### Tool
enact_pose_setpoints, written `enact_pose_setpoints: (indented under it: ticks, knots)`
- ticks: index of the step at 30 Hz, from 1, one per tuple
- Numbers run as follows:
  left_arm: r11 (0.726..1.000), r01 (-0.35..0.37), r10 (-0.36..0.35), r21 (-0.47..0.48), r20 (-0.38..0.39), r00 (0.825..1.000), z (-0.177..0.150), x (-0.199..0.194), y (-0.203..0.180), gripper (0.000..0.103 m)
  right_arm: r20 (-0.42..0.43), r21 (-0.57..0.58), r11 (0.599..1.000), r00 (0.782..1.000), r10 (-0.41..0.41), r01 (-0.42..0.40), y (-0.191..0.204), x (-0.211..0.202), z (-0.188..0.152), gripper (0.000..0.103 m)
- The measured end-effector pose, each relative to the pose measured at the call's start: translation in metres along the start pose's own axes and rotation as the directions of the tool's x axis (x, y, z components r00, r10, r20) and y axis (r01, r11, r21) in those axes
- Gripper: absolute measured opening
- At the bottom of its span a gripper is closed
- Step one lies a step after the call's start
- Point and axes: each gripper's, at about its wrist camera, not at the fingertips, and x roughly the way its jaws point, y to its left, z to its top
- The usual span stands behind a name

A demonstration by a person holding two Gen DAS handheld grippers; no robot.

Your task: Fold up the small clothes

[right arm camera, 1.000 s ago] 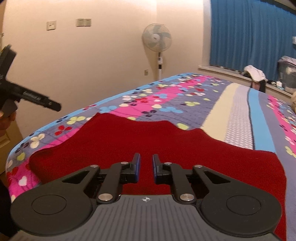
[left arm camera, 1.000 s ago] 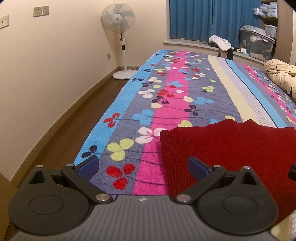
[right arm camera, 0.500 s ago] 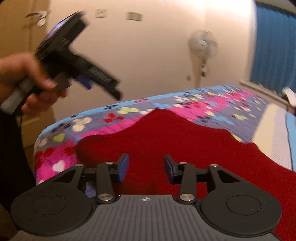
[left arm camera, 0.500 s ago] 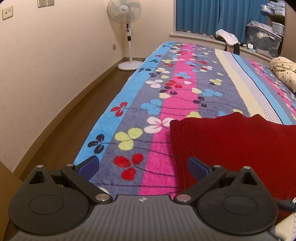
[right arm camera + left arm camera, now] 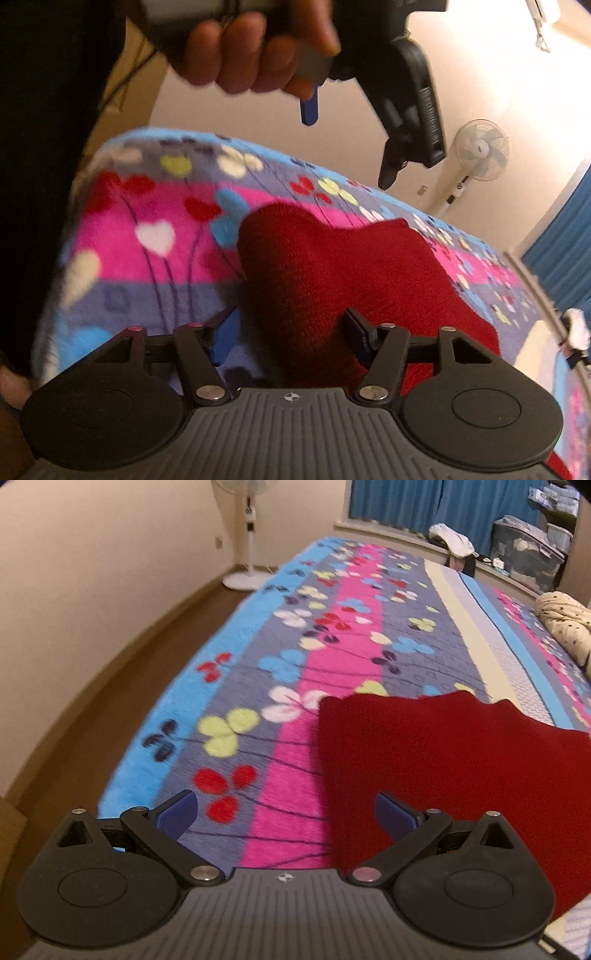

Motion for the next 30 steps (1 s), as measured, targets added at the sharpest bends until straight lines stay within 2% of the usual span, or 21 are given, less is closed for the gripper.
enact_pose_setpoints:
  ticks: [1,3,5,9,12,14,17,19,21,22,24,26,30]
  knots:
    - [1.0,0.019,-0.019,-0.012,-0.017,1.0,0.001,0.003,0.0,0.102,0.002,0.001,1.0,1.0,-0.003,0.003,-0.001,0.0,0.0,0.048]
    - [0.996,0.075,-0.078,-0.053,-0.061,0.995,0.004,0.012,0.003,0.102,0.011,0.01,1.0,1.0,-0.003,0.003,-0.008,-0.003,0.001,0.035]
    - [0.982,0.15,-0.164,-0.119,-0.12,0.979,0.006,0.024,0.009,0.102,0.031,0.034,0.999,1.0,-0.002,0.001,-0.016,-0.007,0.002,0.021]
    - [0.958,0.196,-0.232,-0.211,-0.164,0.959,0.013,0.045,0.013,0.102,0.093,0.093,0.996,0.995,-0.018,0.009,-0.031,-0.022,0.009,0.017]
    - [0.921,0.289,-0.345,-0.26,-0.202,0.917,0.018,0.063,0.01,0.102,0.129,0.139,0.99,0.991,-0.045,0.027,-0.042,-0.033,0.012,0.016]
    - [0.888,0.361,-0.428,-0.284,-0.228,0.874,0.02,0.077,0.003,0.102,0.147,0.17,0.985,0.987,-0.059,0.033,-0.047,-0.04,0.012,0.016]
    - [0.867,0.409,-0.48,-0.284,-0.259,0.838,0.024,0.093,-0.008,0.101,0.175,0.189,0.981,0.981,-0.086,0.052,-0.052,-0.05,0.01,0.015]
    - [0.848,0.435,-0.513,-0.302,-0.265,0.817,0.025,0.101,-0.012,0.094,0.185,0.204,0.977,0.978,-0.098,0.06,-0.054,-0.057,0.01,0.015]
    - [0.829,0.455,-0.542,-0.326,-0.268,0.796,0.026,0.108,-0.014,0.075,0.187,0.224,0.973,0.977,-0.101,0.058,-0.059,-0.06,0.01,0.015]
    - [0.821,0.46,-0.552,-0.338,-0.266,0.79,0.027,0.11,-0.014,0.07,0.188,0.23,0.972,0.977,-0.102,0.057,-0.059,-0.061,0.01,0.015]
    - [0.822,0.464,-0.552,-0.331,-0.262,0.791,0.028,0.11,-0.015,0.048,0.188,0.229,0.972,0.977,-0.097,0.052,-0.06,-0.063,0.009,0.015]
    - [0.823,0.477,-0.552,-0.307,-0.241,0.798,0.029,0.104,-0.014,0.033,0.181,0.223,0.974,0.98,-0.086,0.044,-0.058,-0.061,0.008,0.015]
    - [0.801,0.516,-0.58,-0.305,-0.18,0.794,0.032,0.086,-0.002,0.027,0.168,0.211,0.976,0.981,-0.094,0.057,-0.045,-0.058,0.021,0.015]
